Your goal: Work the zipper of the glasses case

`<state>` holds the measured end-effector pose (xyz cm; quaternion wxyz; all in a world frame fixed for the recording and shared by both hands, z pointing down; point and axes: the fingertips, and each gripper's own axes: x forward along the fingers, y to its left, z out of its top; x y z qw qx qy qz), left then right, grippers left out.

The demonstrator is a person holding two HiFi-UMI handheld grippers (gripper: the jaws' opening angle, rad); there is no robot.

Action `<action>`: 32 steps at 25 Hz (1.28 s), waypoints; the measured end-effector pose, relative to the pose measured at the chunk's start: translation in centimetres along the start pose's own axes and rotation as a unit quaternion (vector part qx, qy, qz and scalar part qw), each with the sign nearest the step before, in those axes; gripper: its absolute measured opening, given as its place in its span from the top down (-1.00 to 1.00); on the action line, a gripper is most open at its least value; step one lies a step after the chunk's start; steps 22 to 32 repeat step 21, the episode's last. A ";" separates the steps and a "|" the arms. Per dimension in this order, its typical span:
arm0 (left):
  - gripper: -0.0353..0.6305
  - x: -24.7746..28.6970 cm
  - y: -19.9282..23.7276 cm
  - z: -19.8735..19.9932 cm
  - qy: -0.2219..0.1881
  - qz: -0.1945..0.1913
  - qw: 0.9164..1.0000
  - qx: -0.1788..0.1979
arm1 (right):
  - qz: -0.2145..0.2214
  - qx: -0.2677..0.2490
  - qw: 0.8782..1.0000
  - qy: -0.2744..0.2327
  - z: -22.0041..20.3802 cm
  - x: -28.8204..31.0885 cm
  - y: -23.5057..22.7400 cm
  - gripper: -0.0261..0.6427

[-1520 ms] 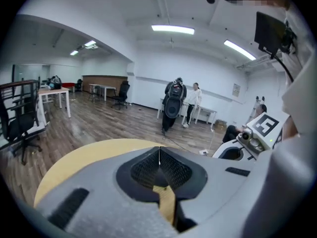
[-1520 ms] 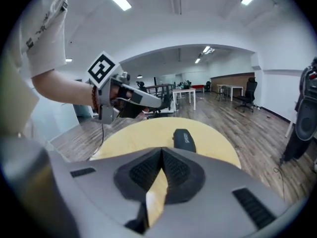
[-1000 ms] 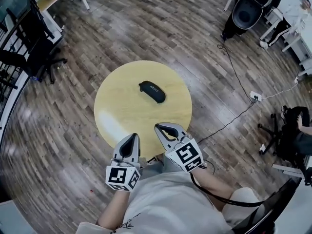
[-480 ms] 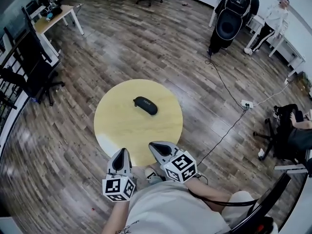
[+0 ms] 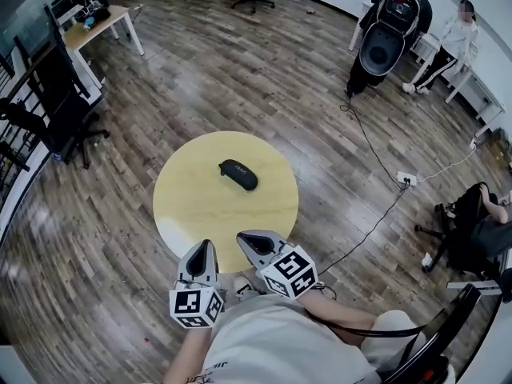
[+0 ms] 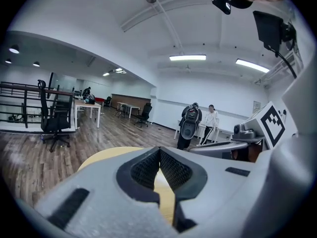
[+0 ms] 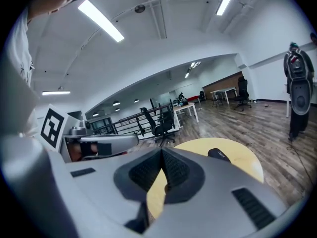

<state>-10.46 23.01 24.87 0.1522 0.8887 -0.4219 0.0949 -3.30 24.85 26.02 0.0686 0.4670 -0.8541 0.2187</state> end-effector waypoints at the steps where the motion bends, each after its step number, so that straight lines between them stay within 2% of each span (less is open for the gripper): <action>1: 0.87 0.0 -0.1 0.0 0.001 0.000 1.000 0.000 | 0.000 0.002 1.000 -0.001 0.1 0.0 -0.1 0.92; 13: 0.87 -0.1 -1.0 -0.5 -0.004 -0.008 1.000 -0.006 | 0.002 -0.002 1.000 -0.003 -0.2 -0.6 0.1 0.92; 21: 0.87 -1.6 -0.7 -1.8 0.016 -0.013 1.000 -0.006 | -0.007 0.004 1.000 0.002 -1.4 -0.7 1.7 0.92; 32: 0.87 -1.6 -0.7 -1.8 0.016 -0.013 1.000 -0.006 | -0.007 0.004 1.000 0.002 -1.4 -0.7 1.7 0.92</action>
